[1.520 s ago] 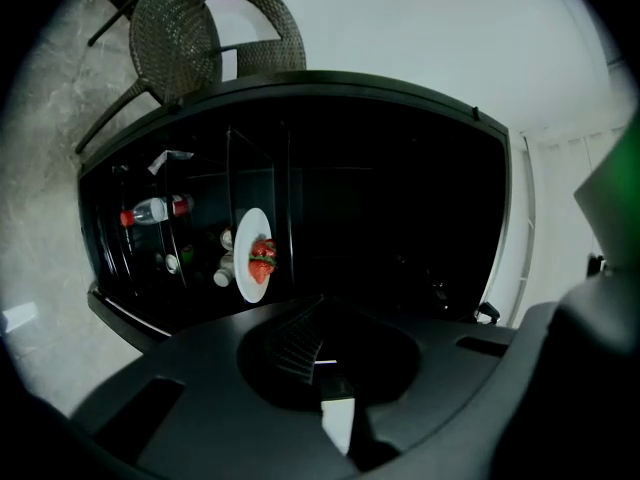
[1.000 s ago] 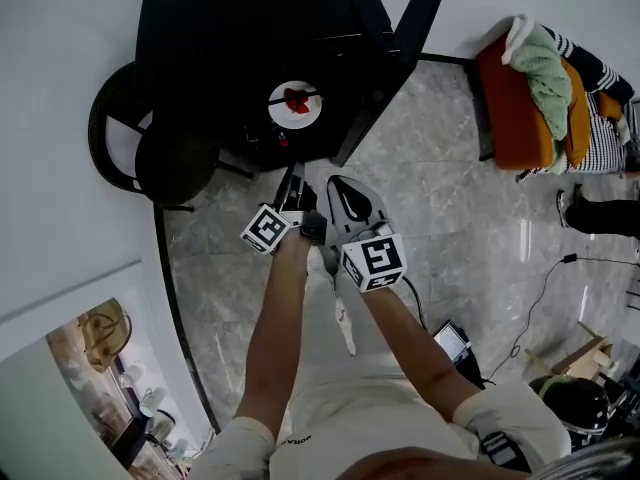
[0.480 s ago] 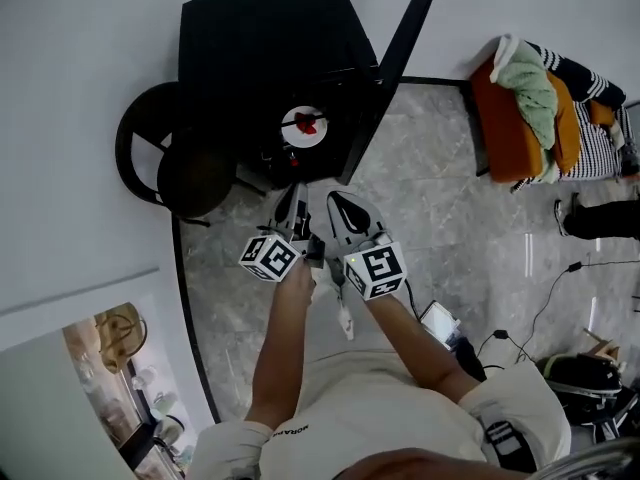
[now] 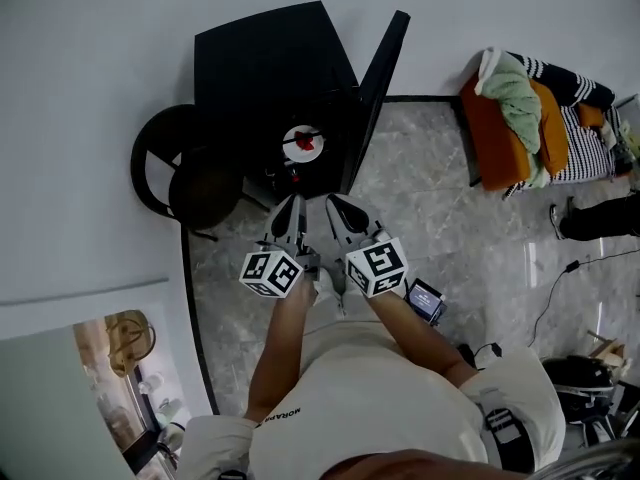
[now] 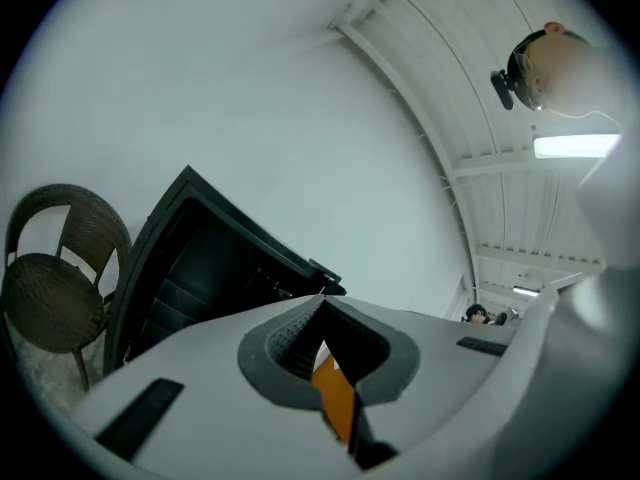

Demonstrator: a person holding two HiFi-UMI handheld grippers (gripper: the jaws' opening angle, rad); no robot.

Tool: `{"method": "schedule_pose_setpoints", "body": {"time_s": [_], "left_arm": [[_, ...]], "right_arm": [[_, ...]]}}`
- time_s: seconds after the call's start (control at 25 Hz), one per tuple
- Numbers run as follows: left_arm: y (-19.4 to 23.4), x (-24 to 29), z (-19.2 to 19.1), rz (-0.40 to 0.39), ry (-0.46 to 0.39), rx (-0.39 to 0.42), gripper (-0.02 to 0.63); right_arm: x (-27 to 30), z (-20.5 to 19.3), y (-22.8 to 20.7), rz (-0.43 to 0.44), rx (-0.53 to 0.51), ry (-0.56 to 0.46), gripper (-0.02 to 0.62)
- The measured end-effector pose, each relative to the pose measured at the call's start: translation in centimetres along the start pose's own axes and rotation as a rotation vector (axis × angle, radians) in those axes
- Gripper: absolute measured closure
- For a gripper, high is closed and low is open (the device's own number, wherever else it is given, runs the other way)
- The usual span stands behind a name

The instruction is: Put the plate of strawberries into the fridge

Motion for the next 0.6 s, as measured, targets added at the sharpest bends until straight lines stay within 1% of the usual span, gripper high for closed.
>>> {"method": "schedule_pose_setpoints", "body": {"time_s": [0.08,0.36,0.52,0.6], "left_arm": [[-1.0,-0.6,0.7,-0.002,0.005,0.028,0.606],[-4.6,-1.9,2.0,0.021,-0.003,0.169,0.606],[-5.9,-2.6,2.5,0.028,-0.015,0.213,0.606],[-6.6,-2.8,2.8,0.030,-0.022,0.252,0.606]], "right_arm": [[-0.3,1.0,0.3,0.005,0.000,-0.015,0.583],[-1.5,3.2,0.4,0.019,-0.036,-0.056,0.583],[-2.4,4.1,0.5,0.025,-0.057,-0.073,0.583],[-2.7,4.5,0.6,0.029,-0.067,-0.081,0.583]]}}
Point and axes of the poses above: the fingertips, and each gripper's own axes: x forward along the fingers, y to its left, z out of its top, the point moved 9 cm from there along -x, backward along the fingers, and after that the axes turned 6 degrees about -x, right-handed, at the moved point
